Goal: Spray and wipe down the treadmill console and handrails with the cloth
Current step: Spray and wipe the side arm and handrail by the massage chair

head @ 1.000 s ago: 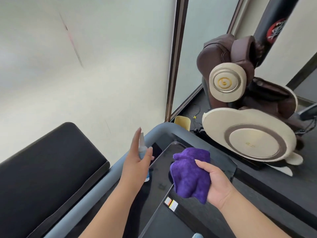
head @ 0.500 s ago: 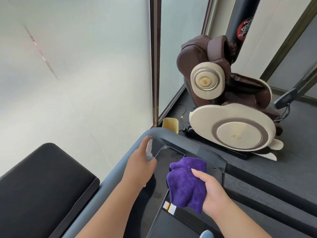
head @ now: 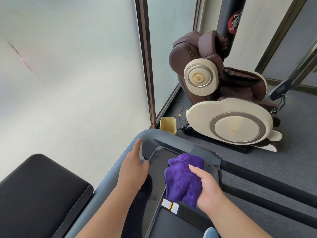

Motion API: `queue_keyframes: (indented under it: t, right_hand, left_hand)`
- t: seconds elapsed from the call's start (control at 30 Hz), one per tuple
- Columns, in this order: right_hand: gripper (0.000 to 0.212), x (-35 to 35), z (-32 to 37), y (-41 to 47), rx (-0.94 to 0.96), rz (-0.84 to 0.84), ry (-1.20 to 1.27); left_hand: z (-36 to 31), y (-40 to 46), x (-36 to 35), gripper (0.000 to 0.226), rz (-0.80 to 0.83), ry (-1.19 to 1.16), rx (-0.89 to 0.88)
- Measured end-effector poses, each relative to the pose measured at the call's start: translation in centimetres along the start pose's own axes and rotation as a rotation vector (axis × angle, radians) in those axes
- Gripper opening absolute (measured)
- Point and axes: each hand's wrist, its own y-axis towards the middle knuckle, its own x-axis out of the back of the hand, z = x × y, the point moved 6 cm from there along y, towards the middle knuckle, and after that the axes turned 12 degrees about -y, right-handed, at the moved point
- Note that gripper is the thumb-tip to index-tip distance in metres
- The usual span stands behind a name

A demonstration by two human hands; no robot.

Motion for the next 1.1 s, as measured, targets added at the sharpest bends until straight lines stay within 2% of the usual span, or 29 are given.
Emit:
queue_keyframes:
  t: [0.23,0.47,0.53,0.63,0.7,0.77,0.83,0.87,0.93,1.0,1.03,1.1]
  right_hand:
    - [0.037,-0.2,-0.4,-0.2,0.0,-0.004,-0.007]
    - [0.034,-0.3,0.9,-0.4,0.048,0.045,-0.004]
    - [0.032,-0.3,2.7,-0.3,0.123,0.012,-0.043]
    - [0.028,-0.1,7.3,0.1,0.38,-0.127,-0.127]
    - [0.02,-0.5,10.6,-0.2,0.589,-0.247,-0.294]
    - [0.005,-1.9,13.1,-0.4,0.804,-0.361,-0.599]
    - [0.006,-3.9,14.3,0.6,1.01,-0.376,-0.893]
    - [0.007,-5.0,14.2,1.9,1.069,-0.323,-1.018]
    - [0.028,-6.3,12.5,5.9,1.011,-0.219,-1.392]
    - [0.048,-6.3,10.5,9.0,0.855,-0.281,-1.846]
    - [0.053,-6.4,10.1,9.6,0.843,-0.325,-1.97]
    - [0.056,-7.4,10.0,9.7,0.904,-0.363,-1.997]
  left_hand:
    - [-0.2,0.2,0.2,0.065,-0.025,-0.002,0.0]
    - [0.4,-0.3,-0.3,0.07,-0.02,-0.063,0.026]
    - [0.3,-0.3,-0.6,0.07,-0.009,-0.063,0.021]
    - [0.4,-0.3,-0.9,0.069,0.01,-0.097,0.038]
    - [0.4,-0.3,-1.1,0.069,-0.001,-0.135,0.039]
    - [0.4,-0.2,-1.3,0.07,-0.016,-0.175,0.032]
    - [0.3,-0.1,-1.6,0.072,-0.027,-0.227,0.028]
    - [0.2,0.0,-1.8,0.074,-0.031,-0.25,0.025]
    - [0.1,0.2,-2.1,0.077,-0.039,-0.28,0.022]
    - [0.1,0.5,-2.4,0.076,-0.049,-0.272,0.016]
    - [0.2,0.7,-2.4,0.075,-0.054,-0.255,0.009]
    - [0.7,1.1,-2.4,0.074,-0.071,-0.207,0.001]
